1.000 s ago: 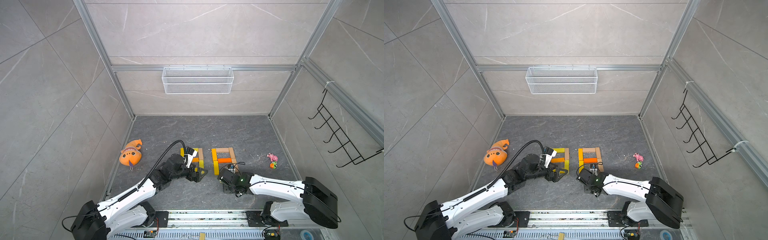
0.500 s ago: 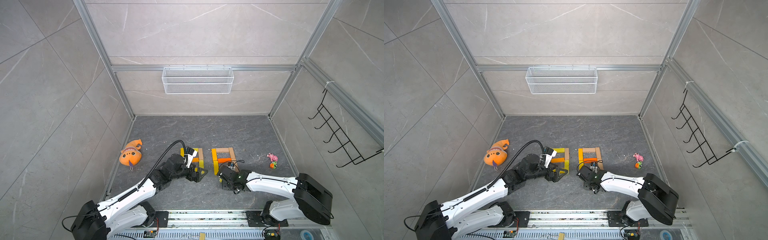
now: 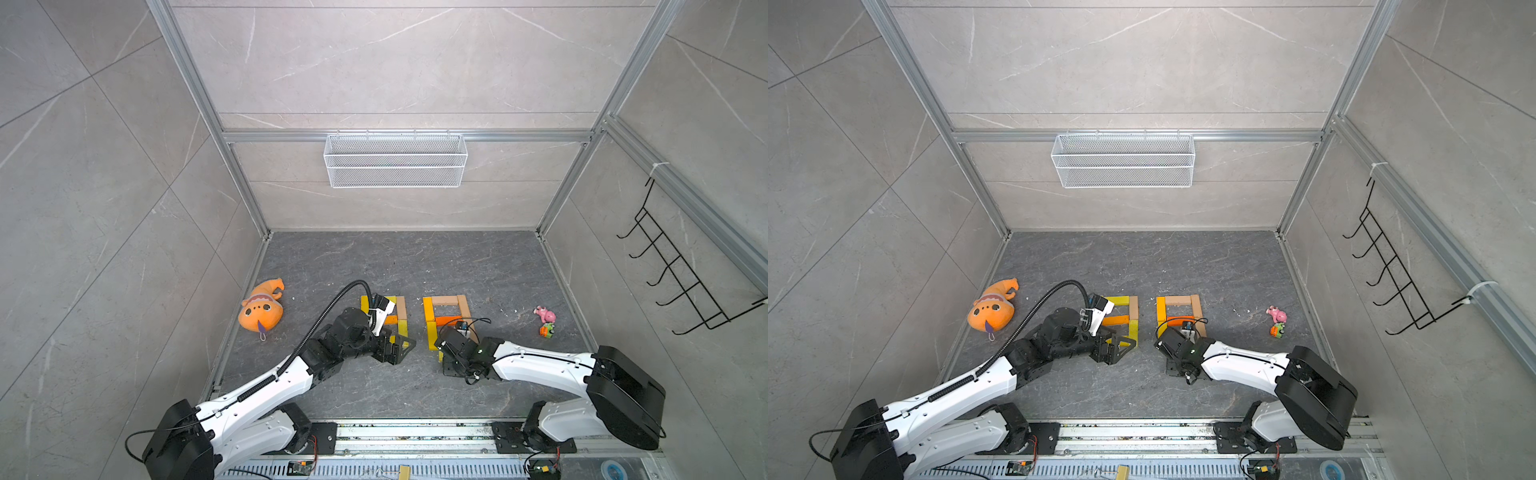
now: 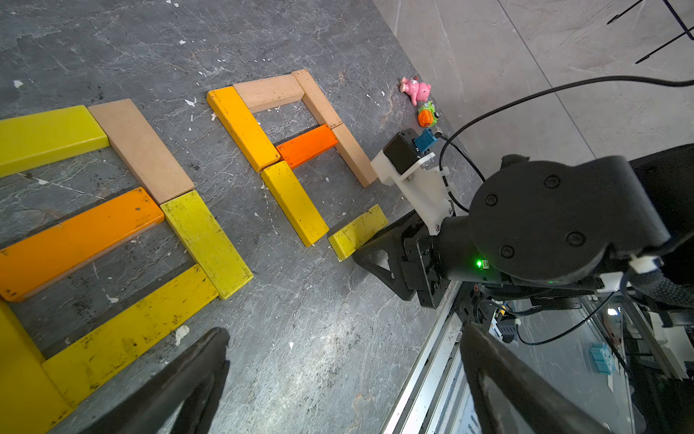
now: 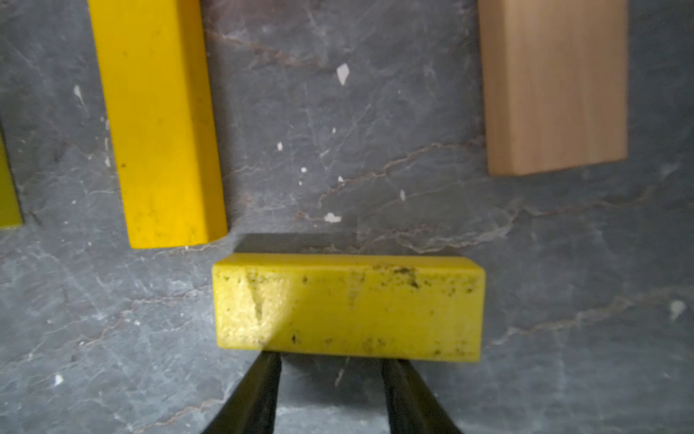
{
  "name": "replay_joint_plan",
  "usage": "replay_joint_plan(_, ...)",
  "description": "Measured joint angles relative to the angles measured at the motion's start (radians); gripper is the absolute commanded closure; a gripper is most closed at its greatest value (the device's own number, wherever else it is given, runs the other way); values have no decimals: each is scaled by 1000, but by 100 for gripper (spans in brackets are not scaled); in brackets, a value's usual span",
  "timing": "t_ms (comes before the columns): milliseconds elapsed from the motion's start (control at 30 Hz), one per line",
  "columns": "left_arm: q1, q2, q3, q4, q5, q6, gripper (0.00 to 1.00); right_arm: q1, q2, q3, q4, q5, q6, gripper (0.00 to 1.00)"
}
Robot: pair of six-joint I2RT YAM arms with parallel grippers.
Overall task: Assemble the number 8 with building blocks
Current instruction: Assemble the building block at the center of the board.
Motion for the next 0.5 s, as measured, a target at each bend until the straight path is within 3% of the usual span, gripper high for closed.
replay_joint_plan(500, 0, 13, 0, 6, 0, 0, 1, -42, 22, 8, 38, -2, -20, 55)
